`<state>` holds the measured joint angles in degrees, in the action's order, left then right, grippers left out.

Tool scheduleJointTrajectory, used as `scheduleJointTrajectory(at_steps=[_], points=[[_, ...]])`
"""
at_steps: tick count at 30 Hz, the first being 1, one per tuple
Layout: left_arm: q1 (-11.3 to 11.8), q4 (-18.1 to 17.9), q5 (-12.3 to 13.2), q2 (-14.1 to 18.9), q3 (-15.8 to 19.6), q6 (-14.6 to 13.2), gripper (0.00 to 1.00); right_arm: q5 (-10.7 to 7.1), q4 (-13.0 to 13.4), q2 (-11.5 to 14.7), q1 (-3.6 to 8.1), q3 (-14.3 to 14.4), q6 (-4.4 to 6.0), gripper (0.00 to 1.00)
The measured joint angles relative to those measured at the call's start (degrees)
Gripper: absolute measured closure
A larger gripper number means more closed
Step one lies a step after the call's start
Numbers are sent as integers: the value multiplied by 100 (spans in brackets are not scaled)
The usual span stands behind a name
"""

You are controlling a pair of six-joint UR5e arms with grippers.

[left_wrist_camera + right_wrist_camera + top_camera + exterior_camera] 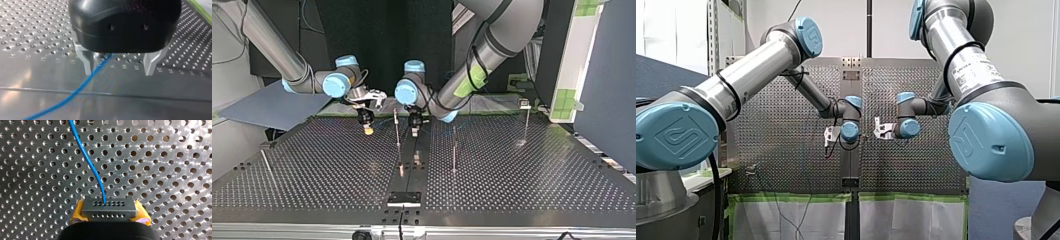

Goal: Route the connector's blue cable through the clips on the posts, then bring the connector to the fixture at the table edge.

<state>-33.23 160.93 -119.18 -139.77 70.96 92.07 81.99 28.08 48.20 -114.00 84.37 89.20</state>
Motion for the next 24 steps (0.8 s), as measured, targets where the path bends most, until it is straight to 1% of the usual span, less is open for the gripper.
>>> scheduleJointTrajectory(at_steps=[3,7,14,24], points=[[38,-27,113,0,-8,-48,1,-10,-2,-4,10,-33,14,98],[60,-47,194,0,-64,-104,1,-14,-44,-5,25,-90,13,98],[82,-24,271,-1,-197,-123,1,-15,-143,-6,44,-178,2,98],[116,132,319,-3,-223,-128,1,-15,-183,-6,38,-212,4,98]])
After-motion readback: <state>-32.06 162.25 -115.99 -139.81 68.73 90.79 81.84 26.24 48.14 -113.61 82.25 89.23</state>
